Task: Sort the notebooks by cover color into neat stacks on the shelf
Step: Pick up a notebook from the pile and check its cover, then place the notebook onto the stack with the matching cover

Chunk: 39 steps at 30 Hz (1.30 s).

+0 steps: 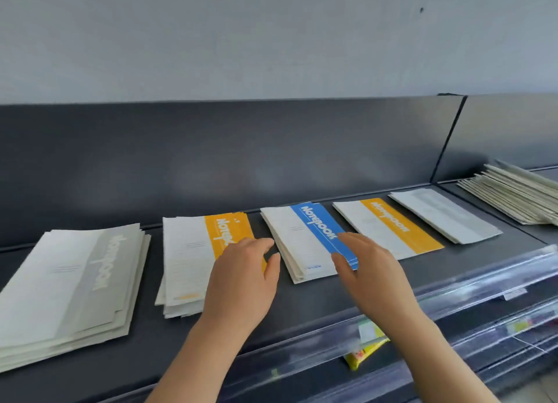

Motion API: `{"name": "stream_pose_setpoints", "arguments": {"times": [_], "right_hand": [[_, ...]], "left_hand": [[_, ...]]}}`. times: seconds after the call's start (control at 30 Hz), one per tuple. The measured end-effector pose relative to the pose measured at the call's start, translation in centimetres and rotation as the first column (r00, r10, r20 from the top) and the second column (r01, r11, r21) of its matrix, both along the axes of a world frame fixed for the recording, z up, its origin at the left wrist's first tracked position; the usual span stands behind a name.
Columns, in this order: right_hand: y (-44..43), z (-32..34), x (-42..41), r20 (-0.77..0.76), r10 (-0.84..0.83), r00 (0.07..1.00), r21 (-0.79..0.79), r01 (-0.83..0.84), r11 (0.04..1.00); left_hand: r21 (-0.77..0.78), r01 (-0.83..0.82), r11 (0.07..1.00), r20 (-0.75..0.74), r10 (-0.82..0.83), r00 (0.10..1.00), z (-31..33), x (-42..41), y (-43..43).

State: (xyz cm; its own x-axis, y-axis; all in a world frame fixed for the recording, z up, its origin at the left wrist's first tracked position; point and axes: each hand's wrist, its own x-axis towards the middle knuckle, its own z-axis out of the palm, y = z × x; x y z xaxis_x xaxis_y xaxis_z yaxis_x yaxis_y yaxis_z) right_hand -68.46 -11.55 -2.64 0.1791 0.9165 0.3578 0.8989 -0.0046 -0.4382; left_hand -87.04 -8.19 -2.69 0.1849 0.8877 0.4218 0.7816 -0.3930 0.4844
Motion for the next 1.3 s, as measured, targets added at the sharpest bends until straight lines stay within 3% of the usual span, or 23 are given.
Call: {"name": "stream_pose_setpoints", "arguments": {"times": [0.47, 1.3], "right_hand": [[-4.1, -0.5, 25.9, -0.006, -0.112, 0.994, -0.005, 0.112, 0.994], [4.9, -0.3, 54.5, -0.033, -0.34, 0.94, -0.003, 0.34, 0.94]], "left_hand": [[-0.055, 0.106, 0.993, 0.11, -0.1, 0.989, -0.8, 25.1, -1.6], [-0.035, 0.247, 0.968, -0.073, -0.249, 0.966, -0.5, 53.2, 10.5]]}}
